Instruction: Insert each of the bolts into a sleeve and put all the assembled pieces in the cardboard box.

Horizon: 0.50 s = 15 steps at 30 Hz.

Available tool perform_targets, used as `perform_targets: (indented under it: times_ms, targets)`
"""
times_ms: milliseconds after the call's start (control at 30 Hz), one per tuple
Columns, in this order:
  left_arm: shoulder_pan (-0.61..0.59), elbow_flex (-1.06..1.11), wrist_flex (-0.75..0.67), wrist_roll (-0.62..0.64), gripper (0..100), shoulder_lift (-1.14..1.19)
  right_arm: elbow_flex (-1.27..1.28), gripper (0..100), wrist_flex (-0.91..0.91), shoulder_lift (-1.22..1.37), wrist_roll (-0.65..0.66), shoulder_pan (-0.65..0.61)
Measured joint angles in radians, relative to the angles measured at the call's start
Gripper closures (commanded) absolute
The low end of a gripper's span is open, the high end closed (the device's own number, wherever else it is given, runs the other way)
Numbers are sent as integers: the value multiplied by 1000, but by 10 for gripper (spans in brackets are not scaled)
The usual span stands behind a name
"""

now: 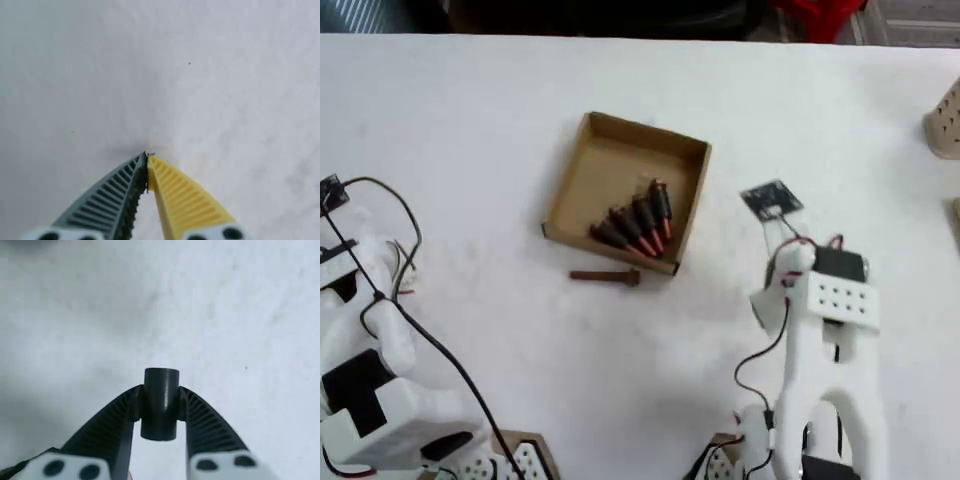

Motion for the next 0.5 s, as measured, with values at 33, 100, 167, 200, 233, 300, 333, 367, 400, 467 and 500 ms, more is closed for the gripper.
perform_targets:
  times_ms: [33, 100, 167, 200, 233, 300, 333, 367, 400, 467, 500]
  targets:
    - [0, 0, 0, 0, 977, 0, 32, 977, -15, -14, 18, 34]
    - [0, 0, 0, 0, 977, 0, 86, 976, -49, -37, 46, 100]
    - [0, 0, 0, 0, 978, 0, 123, 974, -86, -44, 54, 155]
    - [0, 0, 0, 0, 978, 0, 133, 961, -104, -44, 55, 176]
    - [0, 0, 0, 0, 978, 0, 144, 937, -121, -46, 55, 192]
    - [0, 0, 0, 0, 978, 0, 161, 879, -144, -48, 57, 210]
    - [0, 0, 0, 0, 978, 0, 167, 855, -152, -48, 57, 213]
    - [0, 0, 0, 0, 978, 0, 175, 836, -157, -48, 57, 213]
    - [0, 0, 0, 0, 978, 0, 181, 828, -160, -48, 57, 213]
    - [0, 0, 0, 0, 978, 0, 183, 835, -160, -49, 57, 212]
    - [0, 0, 0, 0, 978, 0, 183, 840, -160, -49, 57, 212]
